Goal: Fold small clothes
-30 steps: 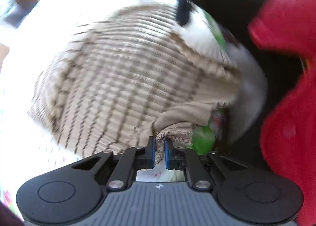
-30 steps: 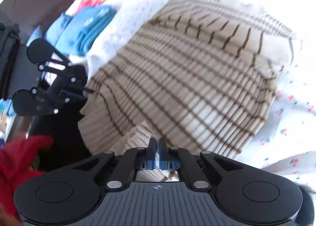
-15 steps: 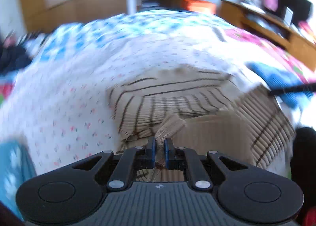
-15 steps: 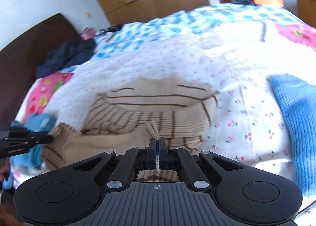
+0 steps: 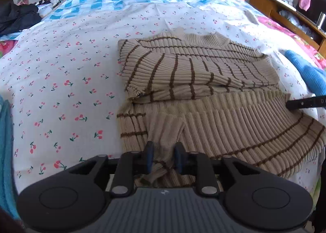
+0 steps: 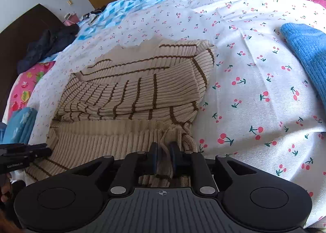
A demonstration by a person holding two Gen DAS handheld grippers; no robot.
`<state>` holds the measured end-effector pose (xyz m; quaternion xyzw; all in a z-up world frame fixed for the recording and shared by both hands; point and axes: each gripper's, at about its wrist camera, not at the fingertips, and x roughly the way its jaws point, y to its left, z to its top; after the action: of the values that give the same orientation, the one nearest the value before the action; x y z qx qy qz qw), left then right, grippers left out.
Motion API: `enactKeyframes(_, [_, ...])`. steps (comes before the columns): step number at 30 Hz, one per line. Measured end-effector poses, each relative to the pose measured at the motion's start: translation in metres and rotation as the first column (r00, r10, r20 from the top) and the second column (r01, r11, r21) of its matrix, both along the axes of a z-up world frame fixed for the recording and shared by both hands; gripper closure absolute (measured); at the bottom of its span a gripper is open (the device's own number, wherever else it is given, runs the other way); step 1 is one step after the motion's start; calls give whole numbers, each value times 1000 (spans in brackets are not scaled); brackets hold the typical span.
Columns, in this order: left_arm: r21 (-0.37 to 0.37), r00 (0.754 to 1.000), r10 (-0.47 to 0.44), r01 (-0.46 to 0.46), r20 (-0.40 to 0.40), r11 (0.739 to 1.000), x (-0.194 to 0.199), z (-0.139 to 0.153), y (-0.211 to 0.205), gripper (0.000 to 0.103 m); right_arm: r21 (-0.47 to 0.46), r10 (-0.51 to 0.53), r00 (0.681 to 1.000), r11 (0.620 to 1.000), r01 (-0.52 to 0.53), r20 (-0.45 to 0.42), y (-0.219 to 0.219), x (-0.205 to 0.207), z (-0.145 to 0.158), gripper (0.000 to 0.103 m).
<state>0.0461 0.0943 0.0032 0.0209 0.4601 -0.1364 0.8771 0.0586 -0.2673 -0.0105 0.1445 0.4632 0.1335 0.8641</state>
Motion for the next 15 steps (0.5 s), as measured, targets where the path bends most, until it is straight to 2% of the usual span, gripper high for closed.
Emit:
enactKeyframes(3, [0, 1000, 24, -24, 3, 1000, 3, -4, 3, 62, -35, 38, 999, 999, -39, -8, 10, 2, -3, 75])
enactKeyframes(5, [13, 1000, 27, -27, 3, 1000, 4, -9, 1, 62, -58, 41, 999, 997, -42, -12, 16, 5, -7, 75])
enactKeyframes(9, [134, 999, -13, 6, 48, 991, -2, -9, -17, 66, -77, 38, 999, 996, -38, 0, 16, 3, -2, 85])
enactKeyframes(13, [212, 993, -56, 33, 102, 977, -5, 1, -27, 66, -68, 37, 999, 997, -36, 8, 15, 2, 2, 91])
enactKeyframes(15, [230, 991, -92, 67, 100, 971, -6, -1, -33, 65, -64, 34, 999, 997, -34, 1, 15, 2, 0, 91])
